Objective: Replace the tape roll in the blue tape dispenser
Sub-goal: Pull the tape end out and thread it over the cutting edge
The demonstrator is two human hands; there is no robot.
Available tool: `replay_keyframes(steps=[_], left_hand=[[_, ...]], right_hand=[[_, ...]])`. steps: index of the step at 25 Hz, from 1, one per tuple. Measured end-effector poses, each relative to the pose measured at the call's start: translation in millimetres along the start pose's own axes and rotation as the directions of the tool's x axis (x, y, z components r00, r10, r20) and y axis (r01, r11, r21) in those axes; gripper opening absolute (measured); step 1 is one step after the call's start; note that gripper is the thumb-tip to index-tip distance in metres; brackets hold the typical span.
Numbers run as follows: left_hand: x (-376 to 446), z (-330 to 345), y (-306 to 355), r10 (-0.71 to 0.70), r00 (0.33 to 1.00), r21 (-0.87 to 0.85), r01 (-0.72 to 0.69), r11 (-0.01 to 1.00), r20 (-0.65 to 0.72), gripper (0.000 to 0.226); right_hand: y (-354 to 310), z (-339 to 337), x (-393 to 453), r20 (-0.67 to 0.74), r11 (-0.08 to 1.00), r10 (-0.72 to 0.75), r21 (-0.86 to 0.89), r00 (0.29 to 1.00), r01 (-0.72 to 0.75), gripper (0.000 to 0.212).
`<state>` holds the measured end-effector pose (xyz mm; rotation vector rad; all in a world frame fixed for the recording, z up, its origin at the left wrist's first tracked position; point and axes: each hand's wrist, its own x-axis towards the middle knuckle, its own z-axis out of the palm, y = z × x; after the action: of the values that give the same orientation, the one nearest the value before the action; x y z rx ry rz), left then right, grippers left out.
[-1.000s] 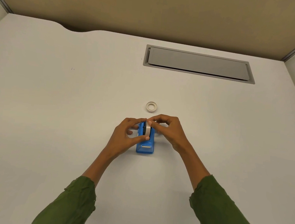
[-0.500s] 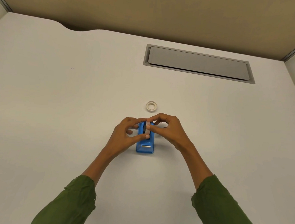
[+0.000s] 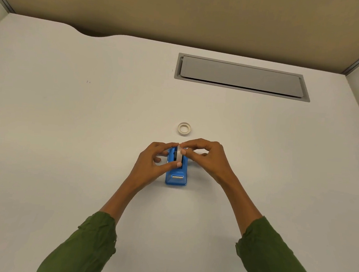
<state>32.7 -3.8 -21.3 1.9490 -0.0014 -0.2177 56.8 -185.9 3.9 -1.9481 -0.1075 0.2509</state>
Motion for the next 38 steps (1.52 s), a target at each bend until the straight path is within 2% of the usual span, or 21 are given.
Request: replay_keyframes(steps=[3, 7, 12, 15, 17, 20, 24, 28, 38], left_hand=[[1.2, 0.9, -0.8, -0.005, 1.0, -0.01, 0.005, 1.0, -0.005, 0.051], [2.1, -0.2, 0.3, 0.005, 1.0, 0.013, -0.005, 1.0, 0.009, 0.048], [0.1, -0.7, 3.7, 0.015, 1.0, 0.016, -0.015, 1.0, 0.013, 0.051], [-5.1, -5.7, 2.8, -0.013, 0.995, 0.023, 0.011, 1.0, 0.096, 0.081], [-8.5, -10.3, 0.2, -0.024, 0.986, 0.026, 0.02, 0.999, 0.167, 0.101], [-10.3, -11.2, -1.6, -0.005, 0.974, 0.117, -0.022, 0.993, 0.227, 0.113], [-7.2, -4.6, -6.0, 0.028, 0.968, 0.264, -0.097, 0.96, 0.25, 0.108], [-3.8, -4.1, -10.5, 0.058, 0.974, 0.284, -0.121, 0.951, 0.22, 0.1], [-4.8, -4.3, -9.7, 0.067, 0.978, 0.293, -0.125, 0.948, 0.2, 0.099]], right_hand=[[-3.6, 1.3, -1.9, -0.018, 0.991, -0.073, -0.114, 0.997, 0.071, 0.021], [-12.7, 3.7, -0.7, -0.025, 0.945, -0.212, -0.262, 0.977, 0.198, 0.01], [-18.3, 6.7, -2.7, 0.013, 0.863, -0.274, -0.437, 0.962, 0.252, 0.007], [-18.3, 10.9, -7.0, 0.009, 0.82, -0.308, -0.504, 0.951, 0.27, 0.008], [-18.6, 12.8, -7.5, -0.008, 0.829, -0.289, -0.502, 0.957, 0.246, 0.01], [-18.5, 16.5, -8.6, -0.021, 0.826, -0.272, -0.517, 0.962, 0.222, 0.012], [-16.9, 20.5, -17.3, -0.067, 0.806, -0.304, -0.55, 0.95, 0.219, 0.011], [-9.2, 27.7, -31.8, -0.116, 0.764, -0.383, -0.597, 0.916, 0.243, 0.01], [-4.0, 38.6, -53.0, -0.23, 0.725, -0.492, -0.642, 0.84, 0.249, 0.008]])
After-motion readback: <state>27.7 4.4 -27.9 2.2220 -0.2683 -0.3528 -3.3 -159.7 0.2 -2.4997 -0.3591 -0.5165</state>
